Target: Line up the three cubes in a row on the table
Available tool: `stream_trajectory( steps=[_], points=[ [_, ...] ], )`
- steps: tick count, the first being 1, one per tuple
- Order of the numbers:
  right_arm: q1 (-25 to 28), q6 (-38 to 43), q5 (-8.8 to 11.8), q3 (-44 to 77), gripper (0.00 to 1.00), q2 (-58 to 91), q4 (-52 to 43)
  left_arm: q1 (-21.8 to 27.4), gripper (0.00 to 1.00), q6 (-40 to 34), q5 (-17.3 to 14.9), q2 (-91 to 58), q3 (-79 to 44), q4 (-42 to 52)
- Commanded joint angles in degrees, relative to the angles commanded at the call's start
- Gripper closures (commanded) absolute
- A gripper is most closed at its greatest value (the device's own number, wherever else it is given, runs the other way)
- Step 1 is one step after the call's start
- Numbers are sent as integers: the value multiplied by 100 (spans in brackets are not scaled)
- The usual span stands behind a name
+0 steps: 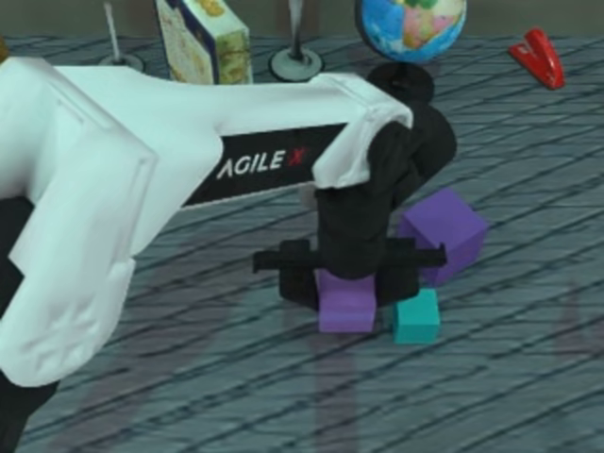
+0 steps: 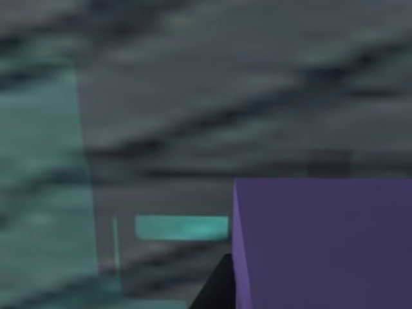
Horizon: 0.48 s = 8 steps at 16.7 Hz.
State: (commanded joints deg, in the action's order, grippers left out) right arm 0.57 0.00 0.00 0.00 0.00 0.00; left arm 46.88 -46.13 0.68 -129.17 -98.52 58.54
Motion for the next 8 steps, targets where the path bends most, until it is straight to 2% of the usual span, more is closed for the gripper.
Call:
stream_trajectory(
  steps=[8],
  points=[
    [0,0,0,0,0,0,0,0,25,0,0,0,0,0]
  ],
)
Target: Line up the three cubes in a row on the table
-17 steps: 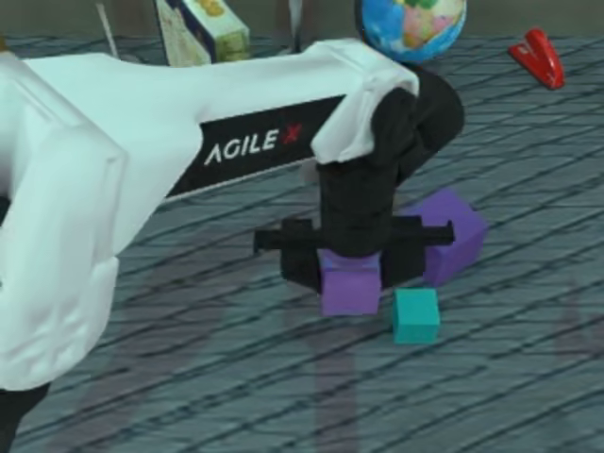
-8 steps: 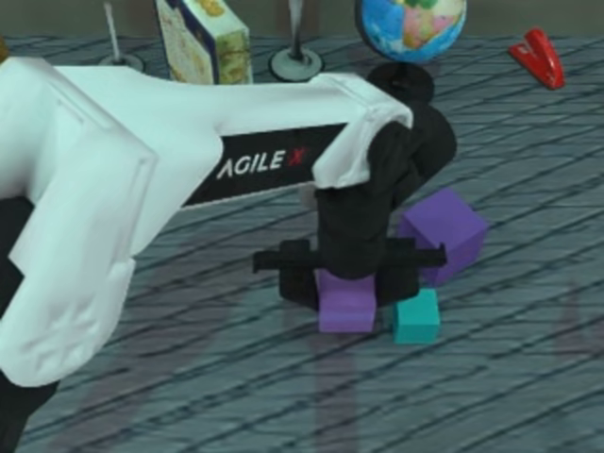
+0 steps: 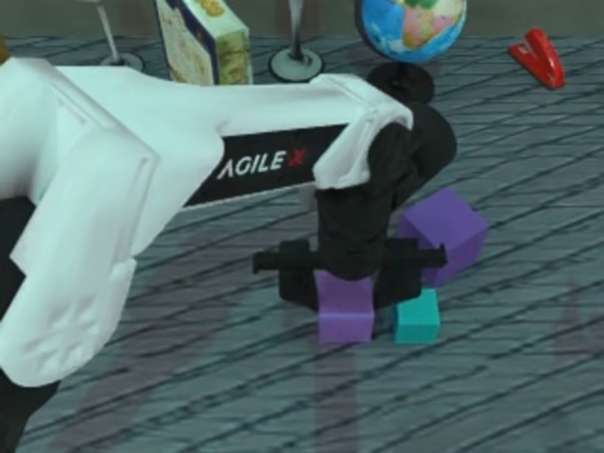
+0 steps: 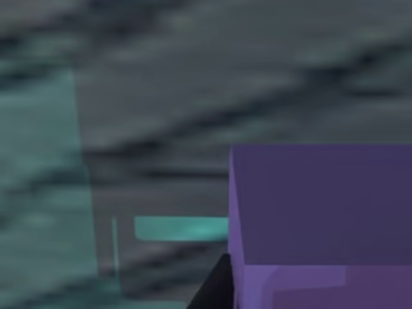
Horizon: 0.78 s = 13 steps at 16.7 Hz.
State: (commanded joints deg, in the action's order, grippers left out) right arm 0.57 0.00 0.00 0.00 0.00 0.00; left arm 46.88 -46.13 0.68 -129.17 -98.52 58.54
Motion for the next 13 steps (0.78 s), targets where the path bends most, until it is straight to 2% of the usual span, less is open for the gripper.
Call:
stream_trajectory(
  steps=[3,4,13],
  points=[
    [0,0,0,0,0,0,0,0,2,0,0,0,0,0],
    [0,0,0,0,0,0,0,0,0,0,0,0,0,0],
    [0,0,0,0,0,0,0,0,0,2,0,5,-20,21]
  ],
)
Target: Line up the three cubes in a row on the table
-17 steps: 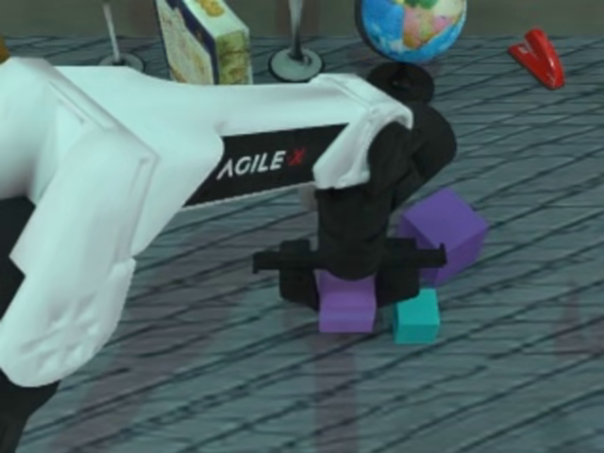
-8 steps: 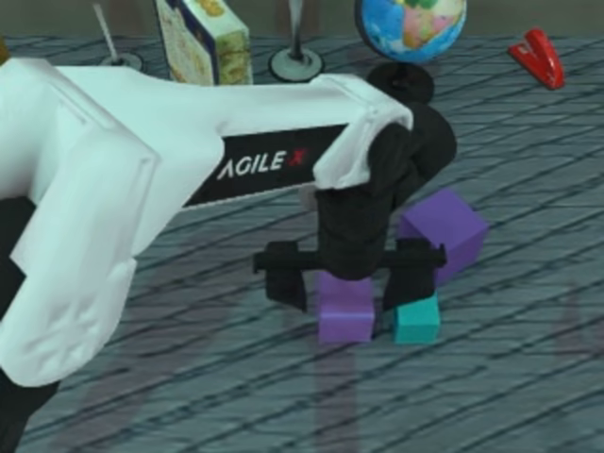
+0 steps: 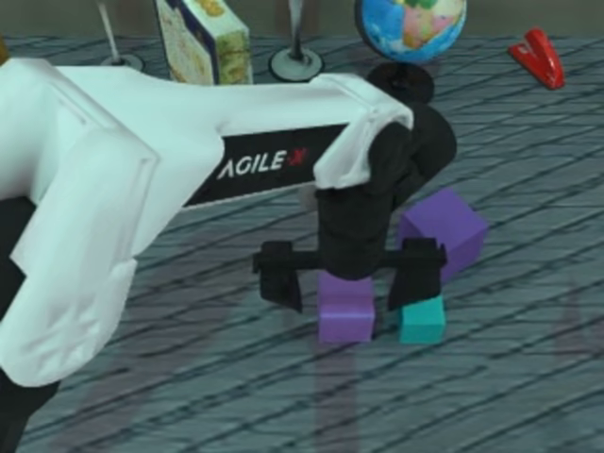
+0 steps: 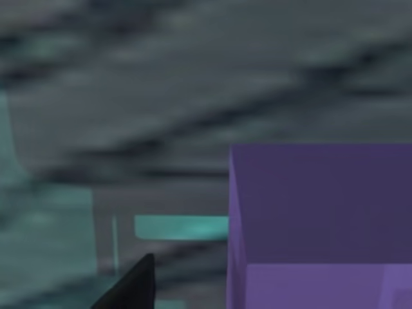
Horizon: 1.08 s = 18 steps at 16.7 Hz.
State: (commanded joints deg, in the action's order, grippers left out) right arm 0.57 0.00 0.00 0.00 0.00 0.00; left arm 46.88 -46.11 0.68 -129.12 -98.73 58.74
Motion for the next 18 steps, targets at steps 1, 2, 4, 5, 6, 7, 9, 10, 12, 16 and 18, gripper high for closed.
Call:
stream_trajectory(
  steps=[1,2,4,5,6,7,9,10,12,16,18],
  points=[
    [0,0,0,0,0,0,0,2,0,-1,1,13,-79,80],
    [0,0,0,0,0,0,0,-7,0,-8,3,42,-202,217],
    [0,0,0,0,0,0,0,-41,0,-25,4,131,-512,650],
    [0,0,0,0,0,0,0,-55,0,-30,4,176,-676,896],
    [0,0,0,0,0,0,0,-69,0,-33,3,222,-830,1109],
    [0,0,0,0,0,0,0,-81,0,-33,3,266,-957,1263],
    [0,0,0,0,0,0,0,-95,0,-29,3,317,-1067,1387],
    [0,0,0,0,0,0,0,-95,0,-29,3,317,-1067,1387],
    [1,0,0,1,0,1,-1,-64,0,-28,3,297,-1054,1371],
    [103,-29,12,351,0,352,-251,-229,0,13,21,635,-733,1154],
    [234,-70,18,881,0,888,-607,-483,0,81,41,1154,-260,835]
  ],
)
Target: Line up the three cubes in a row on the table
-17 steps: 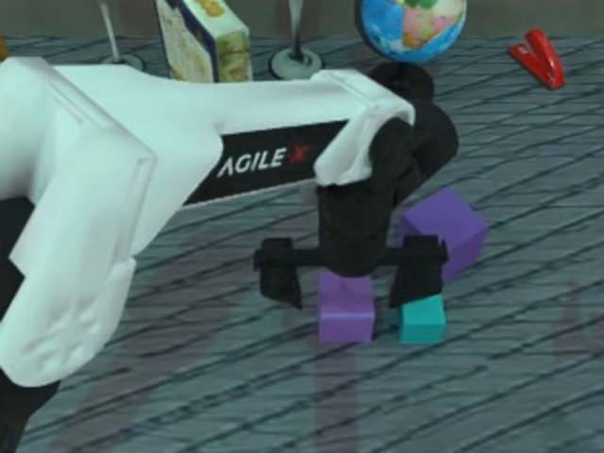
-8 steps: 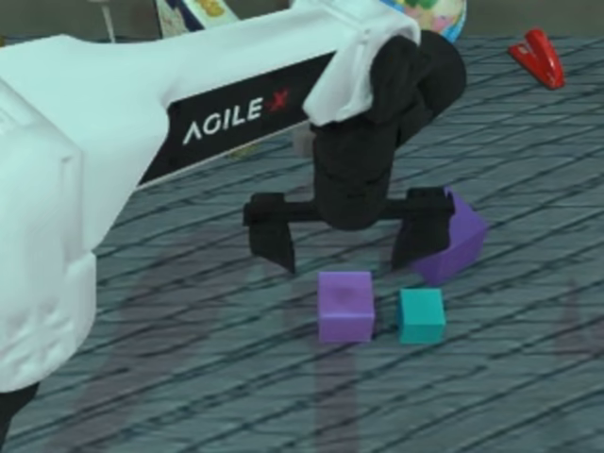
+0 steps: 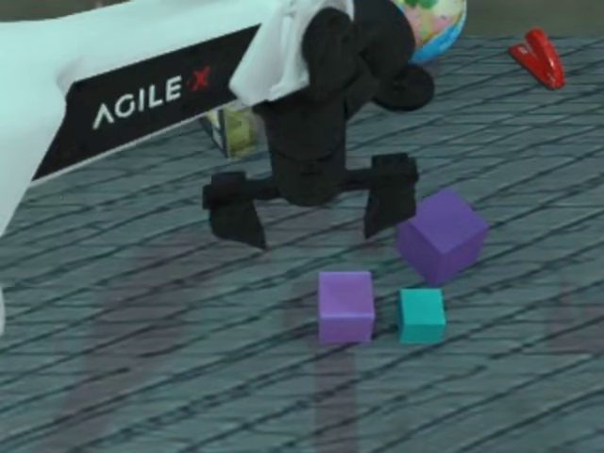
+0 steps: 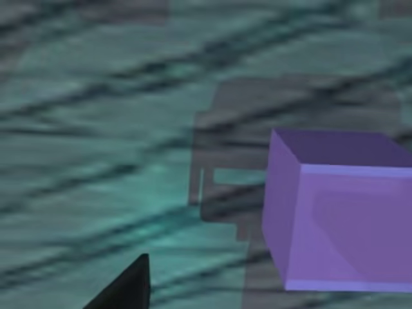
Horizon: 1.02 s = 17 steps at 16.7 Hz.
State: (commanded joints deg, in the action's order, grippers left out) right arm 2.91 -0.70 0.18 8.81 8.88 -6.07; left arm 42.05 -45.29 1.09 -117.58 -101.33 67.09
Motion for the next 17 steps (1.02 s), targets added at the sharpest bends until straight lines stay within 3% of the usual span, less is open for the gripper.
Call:
stream_trajectory(
  steps=[7,17],
  points=[
    [682,-236,-12,3083,0,3621,-2021,-1481,0,694,58,3516,3026,-1842],
    [1781,-630,-18,7840,0,9333,-5321,-3597,0,3088,12,9404,8276,-5043]
  ],
)
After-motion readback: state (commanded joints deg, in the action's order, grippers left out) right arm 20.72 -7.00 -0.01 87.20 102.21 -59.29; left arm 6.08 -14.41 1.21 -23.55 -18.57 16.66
